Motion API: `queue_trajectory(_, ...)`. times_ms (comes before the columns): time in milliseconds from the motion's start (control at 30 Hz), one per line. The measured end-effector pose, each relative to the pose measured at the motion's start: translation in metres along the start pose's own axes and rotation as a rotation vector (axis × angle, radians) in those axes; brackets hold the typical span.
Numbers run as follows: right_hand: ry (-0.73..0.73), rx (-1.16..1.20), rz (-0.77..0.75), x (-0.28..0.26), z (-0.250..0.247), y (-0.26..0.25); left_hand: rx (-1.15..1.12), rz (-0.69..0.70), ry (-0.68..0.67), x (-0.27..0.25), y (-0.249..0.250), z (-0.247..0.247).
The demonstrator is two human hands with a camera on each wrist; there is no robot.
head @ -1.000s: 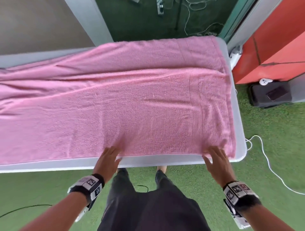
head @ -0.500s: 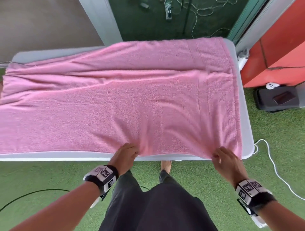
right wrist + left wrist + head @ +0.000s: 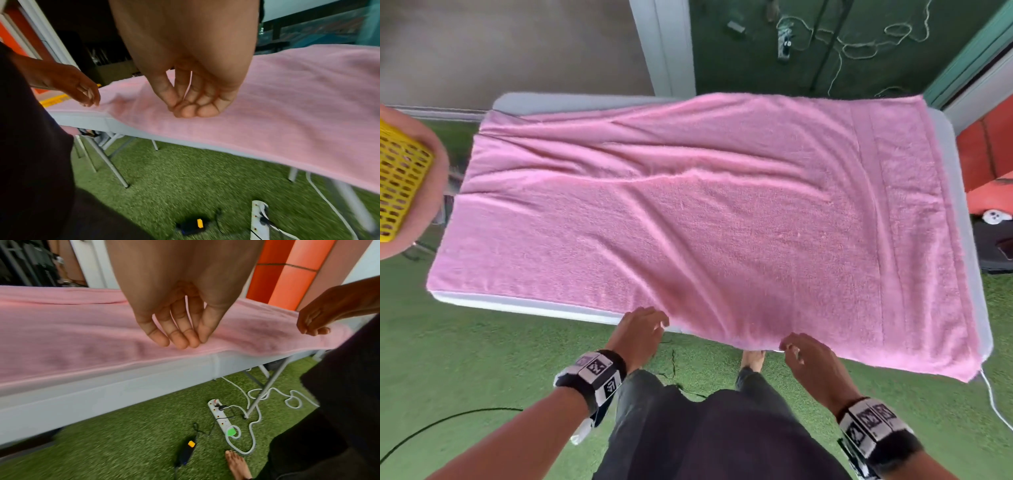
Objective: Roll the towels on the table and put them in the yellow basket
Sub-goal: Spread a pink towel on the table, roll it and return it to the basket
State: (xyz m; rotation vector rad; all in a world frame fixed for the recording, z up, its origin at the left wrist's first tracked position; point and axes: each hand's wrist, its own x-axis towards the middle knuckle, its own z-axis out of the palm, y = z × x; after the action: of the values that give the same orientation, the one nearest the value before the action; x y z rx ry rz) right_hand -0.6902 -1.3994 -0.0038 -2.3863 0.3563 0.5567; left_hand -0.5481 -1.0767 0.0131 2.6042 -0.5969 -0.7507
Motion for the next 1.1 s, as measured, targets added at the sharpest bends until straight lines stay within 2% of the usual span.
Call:
queue_trajectory(133, -0.02, -0.013, -0.155, 0.047, 0.044, -0.097, 0.067, -0.068, 0.085, -0.017, -0.111, -0.04)
queue_trajectory(267, 0.038, -0.023, -0.238, 0.085, 0.091, -0.189, 0.129, -0.157, 0.132, -0.032, -0.228, -0.09)
queue_trajectory(367, 0.019, -0.115, -0.225, 0.098, 0.12, -0.235, 0.207, -0.219, 0.146, -0.041, -0.301, -0.124)
queue_trajectory(467, 0.051, -0.185, -0.168, 0.103, 0.14, -0.255, 0.264, -0.237, 0.117, -0.046, -0.355, -0.146)
queue_trajectory(567, 0.089, -0.212, -0.138, 0.101, 0.148, -0.26, 0.251, -0.185, 0.095, -0.05, -0.379, -0.157)
queue_trajectory(700, 0.097, -0.225, -0.151, 0.099, 0.15, -0.263, 0.127, -0.134, 0.149, -0.054, -0.387, -0.16)
queue_trajectory(867, 0.061, -0.213, -0.072, 0.098, 0.15, -0.27, 0.056, -0.147, 0.211, -0.052, -0.393, -0.16)
queue_trajectory(933, 0.043, -0.21, -0.044, 0.098, 0.15, -0.274, 0.026, -0.193, 0.229, -0.048, -0.389, -0.162)
queue_trajectory(1100, -0.002, -0.205, -0.026, 0.101, 0.145, -0.284, 0.11, -0.253, 0.145, -0.044, -0.39, -0.169)
